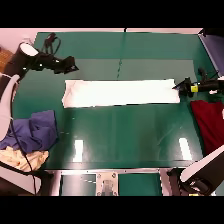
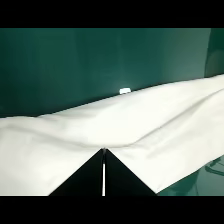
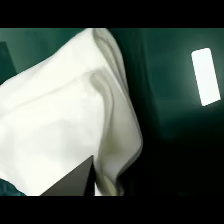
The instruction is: Fold the shirts.
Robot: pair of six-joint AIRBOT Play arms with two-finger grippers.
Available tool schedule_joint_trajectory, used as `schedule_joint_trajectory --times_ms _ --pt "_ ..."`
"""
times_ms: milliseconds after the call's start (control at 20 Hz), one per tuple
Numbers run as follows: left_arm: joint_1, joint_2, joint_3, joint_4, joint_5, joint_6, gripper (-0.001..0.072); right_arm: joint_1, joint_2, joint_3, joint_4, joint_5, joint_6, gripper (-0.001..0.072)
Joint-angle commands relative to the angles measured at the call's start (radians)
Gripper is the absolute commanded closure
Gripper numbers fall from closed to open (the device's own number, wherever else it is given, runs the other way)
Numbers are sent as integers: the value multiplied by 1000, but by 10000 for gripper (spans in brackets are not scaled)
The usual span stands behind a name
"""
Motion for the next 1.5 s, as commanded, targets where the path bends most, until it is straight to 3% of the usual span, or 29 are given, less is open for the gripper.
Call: schedule_joint_trajectory --times_ms 0,50,100,400,650,800,1150,1250,1450 --pt "-86 -8 0 11 44 0 684 20 -36 20 8 -14 -10 605" --pt "-116 -8 0 20 75 0 683 22 -36 32 8 -14 -10 688" --pt "-145 -8 0 23 112 -1 684 23 -34 51 8 -6 -9 696" --pt "-370 -126 1 -5 324 -66 684 38 99 191 20 167 28 697" --pt "-551 -275 2 -306 565 -61 684 107 313 193 96 297 98 696" --pt "-623 -334 39 -347 641 -62 683 163 414 193 97 297 100 696" --pt "-624 -380 97 -352 566 -61 683 202 467 192 87 263 99 696" --pt "-575 -376 143 -336 443 -51 683 202 467 192 85 262 99 696" --pt "-385 -376 348 -233 -1 -83 684 241 467 192 89 256 125 696"
